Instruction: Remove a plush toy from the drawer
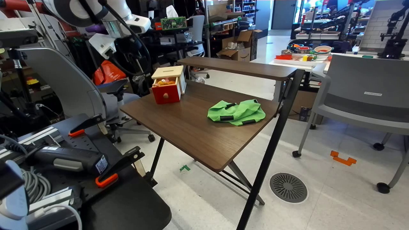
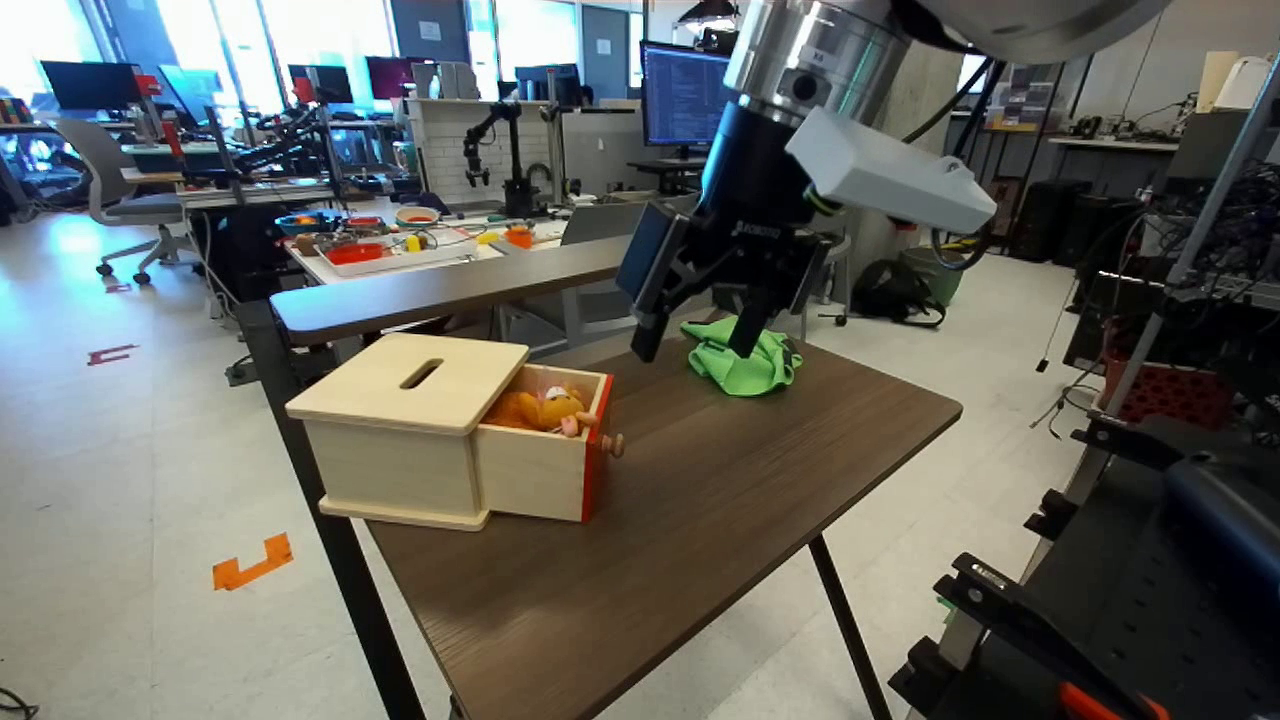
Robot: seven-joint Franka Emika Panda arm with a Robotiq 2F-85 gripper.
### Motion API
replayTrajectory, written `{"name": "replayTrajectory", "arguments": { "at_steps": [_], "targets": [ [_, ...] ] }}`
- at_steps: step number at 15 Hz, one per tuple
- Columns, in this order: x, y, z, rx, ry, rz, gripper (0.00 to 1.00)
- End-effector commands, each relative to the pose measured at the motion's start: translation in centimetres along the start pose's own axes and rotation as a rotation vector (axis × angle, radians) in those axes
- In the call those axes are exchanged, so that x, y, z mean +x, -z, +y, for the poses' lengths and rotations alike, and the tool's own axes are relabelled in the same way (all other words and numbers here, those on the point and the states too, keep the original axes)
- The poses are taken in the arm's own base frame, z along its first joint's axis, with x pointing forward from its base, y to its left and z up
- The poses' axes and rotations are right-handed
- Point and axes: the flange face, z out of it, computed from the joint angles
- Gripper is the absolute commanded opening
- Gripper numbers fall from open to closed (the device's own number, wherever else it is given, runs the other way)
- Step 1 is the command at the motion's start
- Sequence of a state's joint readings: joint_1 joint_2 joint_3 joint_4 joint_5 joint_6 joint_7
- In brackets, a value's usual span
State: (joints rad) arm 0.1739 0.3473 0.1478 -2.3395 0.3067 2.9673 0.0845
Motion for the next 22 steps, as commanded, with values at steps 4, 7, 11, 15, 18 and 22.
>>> {"name": "replayTrajectory", "arguments": {
  "at_steps": [4,7,11,15,18,22],
  "targets": [
    [3.1,-1.5,0.4,0.012,-0.119,0.206,1.00],
    [4.1,-3.3,-0.1,0.016,-0.127,0.206,1.00],
    [4.9,-5.2,-2.1,0.018,-0.085,0.180,1.00],
    [5.2,-6.4,-4.6,0.024,0.017,0.148,1.00],
    [5.9,-6.5,-5.8,0.040,0.095,0.095,1.00],
    [7.6,-5.6,-5.7,0.042,0.165,0.112,1.00]
  ]
}}
